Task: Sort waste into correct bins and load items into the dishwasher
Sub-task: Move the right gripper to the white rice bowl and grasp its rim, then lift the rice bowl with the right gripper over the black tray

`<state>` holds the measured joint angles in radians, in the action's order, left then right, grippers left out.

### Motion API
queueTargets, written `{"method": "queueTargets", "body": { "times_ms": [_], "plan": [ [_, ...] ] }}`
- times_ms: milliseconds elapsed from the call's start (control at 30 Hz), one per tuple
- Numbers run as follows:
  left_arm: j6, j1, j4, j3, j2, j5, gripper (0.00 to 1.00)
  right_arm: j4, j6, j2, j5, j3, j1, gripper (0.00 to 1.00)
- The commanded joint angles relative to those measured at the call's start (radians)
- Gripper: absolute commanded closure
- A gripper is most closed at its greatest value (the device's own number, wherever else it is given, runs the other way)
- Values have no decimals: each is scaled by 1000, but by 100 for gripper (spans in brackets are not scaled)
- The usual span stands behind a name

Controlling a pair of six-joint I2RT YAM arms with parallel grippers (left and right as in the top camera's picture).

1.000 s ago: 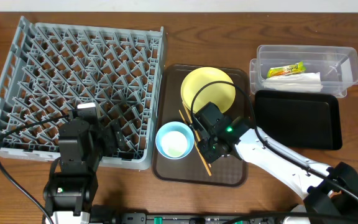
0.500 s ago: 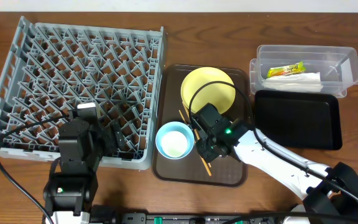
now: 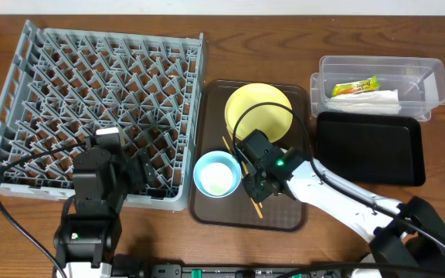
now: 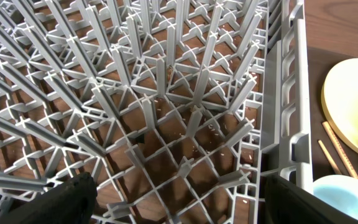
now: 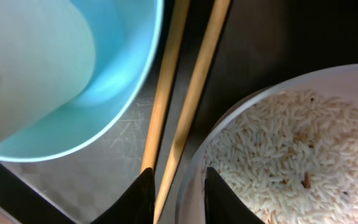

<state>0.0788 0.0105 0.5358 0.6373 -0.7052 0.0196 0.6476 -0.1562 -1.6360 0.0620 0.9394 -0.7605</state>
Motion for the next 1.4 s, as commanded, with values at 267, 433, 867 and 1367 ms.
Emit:
{"method": "queueTargets", "body": {
  "times_ms": [267,433,867,1367],
  "plan": [
    [9,-1,2,23,1,-2,11,-8,-34,-33,-56,-6,-12,95],
    [9,-1,2,23,1,-2,11,-9,-68,-32,-141,-3,-12,99],
    [9,-1,2,23,1,-2,11,67,-127,99,-132,147,80,99],
    [9,-1,2,23,1,-2,11,125,-154,268,175,151,515,99]
  ]
}}
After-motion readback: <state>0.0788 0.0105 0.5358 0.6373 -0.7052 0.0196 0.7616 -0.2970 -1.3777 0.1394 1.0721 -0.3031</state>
